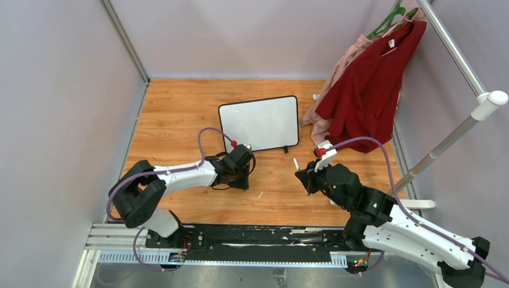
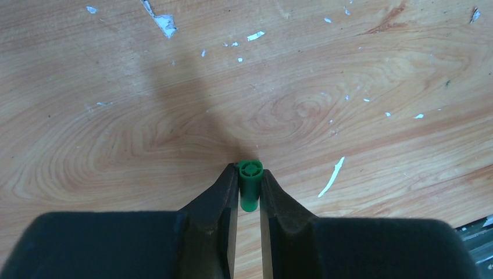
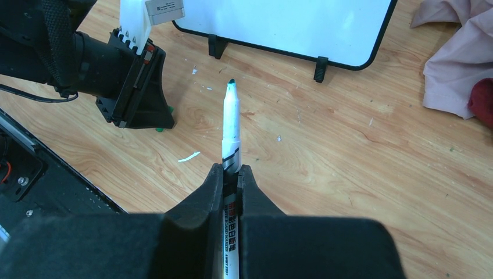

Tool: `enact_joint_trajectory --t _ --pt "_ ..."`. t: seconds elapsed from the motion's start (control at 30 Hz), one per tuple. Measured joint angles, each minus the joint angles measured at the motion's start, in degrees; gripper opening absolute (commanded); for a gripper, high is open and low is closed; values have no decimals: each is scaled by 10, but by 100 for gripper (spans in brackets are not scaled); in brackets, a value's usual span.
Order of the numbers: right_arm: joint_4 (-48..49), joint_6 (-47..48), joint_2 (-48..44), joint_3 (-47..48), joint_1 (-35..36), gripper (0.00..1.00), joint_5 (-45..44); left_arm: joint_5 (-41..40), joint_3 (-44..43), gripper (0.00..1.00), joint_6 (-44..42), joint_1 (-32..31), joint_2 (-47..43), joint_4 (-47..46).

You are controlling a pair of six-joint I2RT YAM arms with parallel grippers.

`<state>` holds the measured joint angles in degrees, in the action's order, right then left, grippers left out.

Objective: Write a sentence on the whiteboard
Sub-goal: Place the pen cap at the center of the board.

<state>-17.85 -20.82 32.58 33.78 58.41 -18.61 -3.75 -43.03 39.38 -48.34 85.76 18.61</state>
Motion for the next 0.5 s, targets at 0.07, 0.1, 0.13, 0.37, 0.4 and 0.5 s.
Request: enact_joint_trajectory --t 0.07,0.1,0.13,0.37,0.4,0.5 --pt "0 3 0 0 0 0 -1 1 0 22 0 0 2 -6" --pt "0 5 0 0 0 0 -1 1 0 22 0 -1 3 -8" --pt "0 7 0 0 0 0 -2 1 0 23 0 -1 3 -9" --pt "0 11 0 0 0 0 -7 1 0 30 0 -1 4 -13" --pt "0 12 0 0 0 0 -7 1 0 31 0 -1 4 -13" --pt "0 12 -1 0 0 0 -10 1 0 33 1 -1 4 -15"
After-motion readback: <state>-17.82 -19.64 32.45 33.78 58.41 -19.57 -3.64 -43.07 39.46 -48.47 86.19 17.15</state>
